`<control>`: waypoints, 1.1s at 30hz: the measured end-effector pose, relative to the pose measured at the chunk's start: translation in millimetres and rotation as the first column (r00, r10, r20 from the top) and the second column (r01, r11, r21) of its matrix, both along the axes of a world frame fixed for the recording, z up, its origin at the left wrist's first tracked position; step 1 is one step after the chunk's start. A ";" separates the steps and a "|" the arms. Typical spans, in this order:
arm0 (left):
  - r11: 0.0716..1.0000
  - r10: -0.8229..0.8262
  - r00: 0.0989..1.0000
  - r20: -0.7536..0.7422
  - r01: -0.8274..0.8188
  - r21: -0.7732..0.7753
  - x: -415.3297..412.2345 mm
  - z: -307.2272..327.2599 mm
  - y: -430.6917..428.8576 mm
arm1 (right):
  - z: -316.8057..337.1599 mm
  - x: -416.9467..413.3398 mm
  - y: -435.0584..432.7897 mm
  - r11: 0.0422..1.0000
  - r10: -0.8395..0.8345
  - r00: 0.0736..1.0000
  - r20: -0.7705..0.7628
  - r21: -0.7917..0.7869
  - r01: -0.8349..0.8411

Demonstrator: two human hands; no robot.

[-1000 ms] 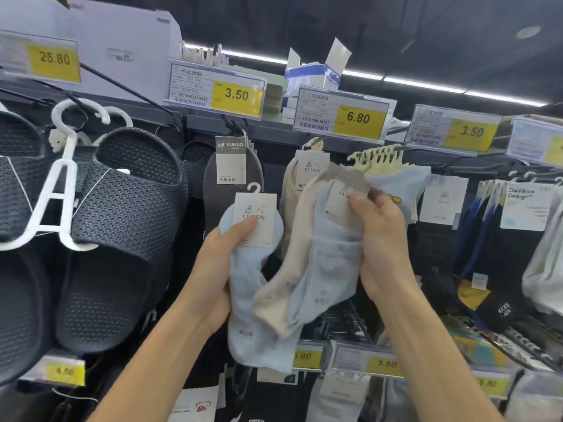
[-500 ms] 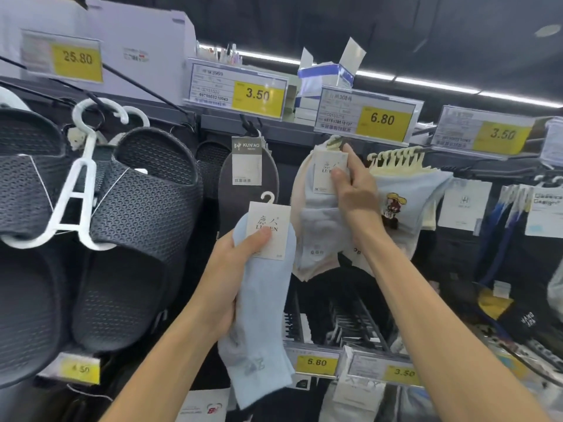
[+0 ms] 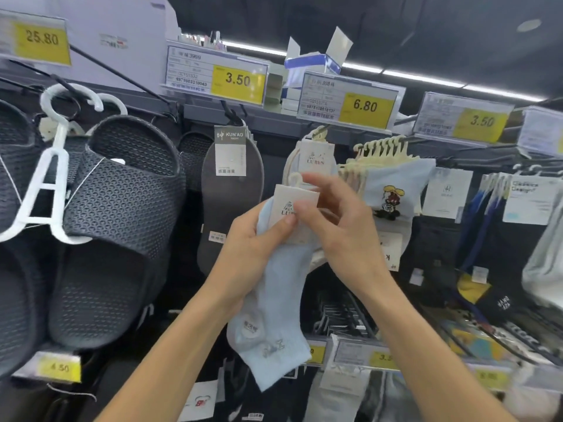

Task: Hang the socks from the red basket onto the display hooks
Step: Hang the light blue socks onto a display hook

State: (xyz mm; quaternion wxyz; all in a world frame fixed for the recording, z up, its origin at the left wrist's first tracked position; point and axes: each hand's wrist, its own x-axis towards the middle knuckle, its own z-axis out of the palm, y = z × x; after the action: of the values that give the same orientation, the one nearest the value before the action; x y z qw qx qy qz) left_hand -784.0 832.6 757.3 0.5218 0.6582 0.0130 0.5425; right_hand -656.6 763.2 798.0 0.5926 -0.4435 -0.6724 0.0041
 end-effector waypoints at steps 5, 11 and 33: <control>0.994 0.102 0.994 -0.027 -0.100 0.054 8.8 0.2 2.2 | 14.3 13.3 5.5 0.996 0.016 0.990 -0.140 0.085 -0.004; 0.917 0.390 0.900 -0.193 -0.360 0.175 8.5 -21.9 11.2 | 44.7 34.6 30.7 0.970 -0.135 0.946 -0.296 0.157 0.187; 0.551 0.832 0.427 -0.354 -0.562 0.617 -2.9 -65.6 13.1 | 54.4 47.1 70.8 0.961 -0.232 0.968 -0.099 0.134 0.244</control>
State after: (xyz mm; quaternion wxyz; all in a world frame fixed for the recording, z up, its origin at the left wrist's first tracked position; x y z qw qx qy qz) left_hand -786.9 845.6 691.6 0.0549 0.8179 0.3471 0.4555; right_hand -609.5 834.0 852.5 0.6468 -0.4764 -0.5876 -0.0975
